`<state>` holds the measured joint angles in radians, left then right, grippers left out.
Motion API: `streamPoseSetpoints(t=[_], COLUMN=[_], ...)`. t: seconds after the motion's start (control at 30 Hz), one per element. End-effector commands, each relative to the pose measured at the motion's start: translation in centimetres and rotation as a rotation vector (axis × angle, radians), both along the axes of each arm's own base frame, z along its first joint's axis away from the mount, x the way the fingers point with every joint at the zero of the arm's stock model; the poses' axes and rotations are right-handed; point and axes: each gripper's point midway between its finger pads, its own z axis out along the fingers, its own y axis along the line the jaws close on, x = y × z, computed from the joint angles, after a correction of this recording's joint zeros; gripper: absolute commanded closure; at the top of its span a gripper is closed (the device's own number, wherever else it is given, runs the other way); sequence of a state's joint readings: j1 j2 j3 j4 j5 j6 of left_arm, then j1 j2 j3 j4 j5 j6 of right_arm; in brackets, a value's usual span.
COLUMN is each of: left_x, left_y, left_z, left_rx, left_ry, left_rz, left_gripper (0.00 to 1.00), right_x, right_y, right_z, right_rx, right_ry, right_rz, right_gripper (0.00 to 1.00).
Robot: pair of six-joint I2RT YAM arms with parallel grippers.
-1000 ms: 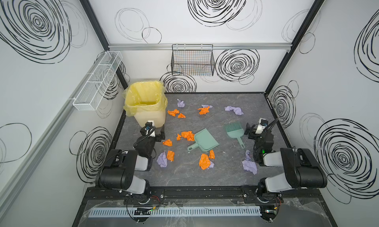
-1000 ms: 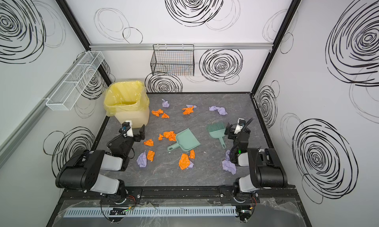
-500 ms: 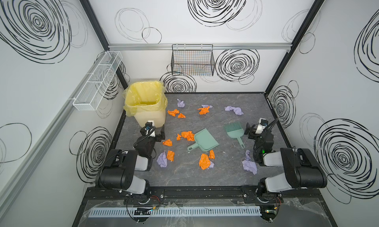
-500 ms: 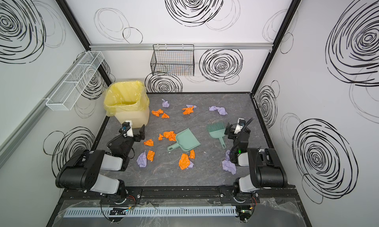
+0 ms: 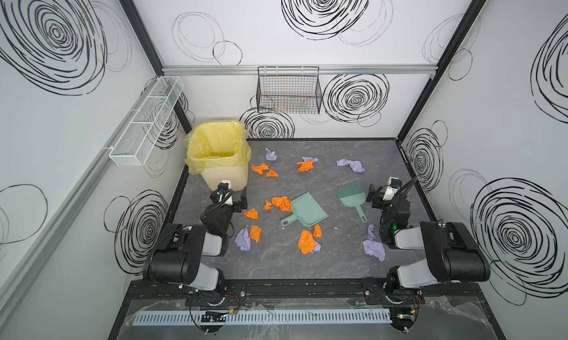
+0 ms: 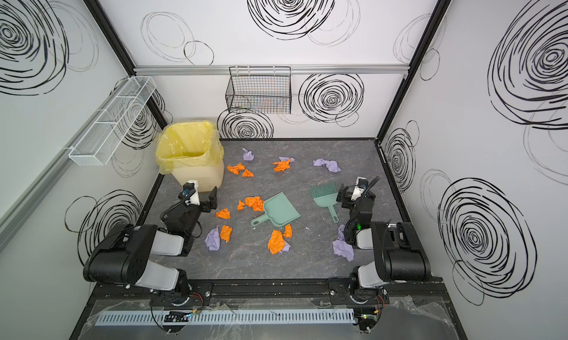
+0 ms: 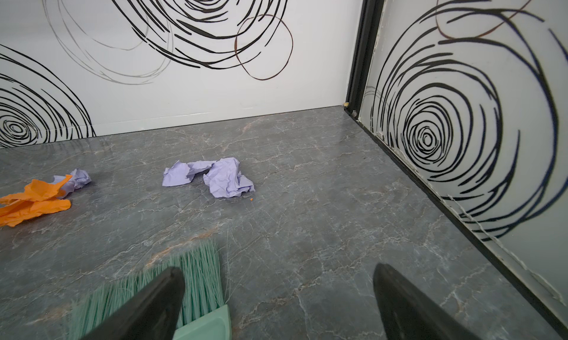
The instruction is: Sweep away the paper scraps from the table
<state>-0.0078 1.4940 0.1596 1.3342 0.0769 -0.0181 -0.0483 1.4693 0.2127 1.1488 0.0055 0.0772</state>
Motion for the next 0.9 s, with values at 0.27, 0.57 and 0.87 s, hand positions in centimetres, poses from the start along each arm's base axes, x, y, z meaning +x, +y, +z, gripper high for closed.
streamPoseSetpoints(t=[0.27,0.57,0.87], left_x=[0.3,0.2,0.2], left_y=[-0.6,-1.2,-1.1], left_z=[2.0,2.1,2.1], left_rx=[0.015,0.021,0.017], left_ry=[-0.081,-0.086,-0.085], left_rz=[-0.028,-0.068,-0.073], left_gripper=[0.04,0.04,0.04], right_x=[0.3,-1.2,-3.8], right_y=[-0.3,-4.5,2.2], right_z=[1.0,6.6,6.4], right_rx=[-0.025,0.357,0.338], right_ry=[-0.028,-0.038,0.147], right_rz=[-0.016,-0.328,0.018], right_gripper=[0.0,0.0,0.0])
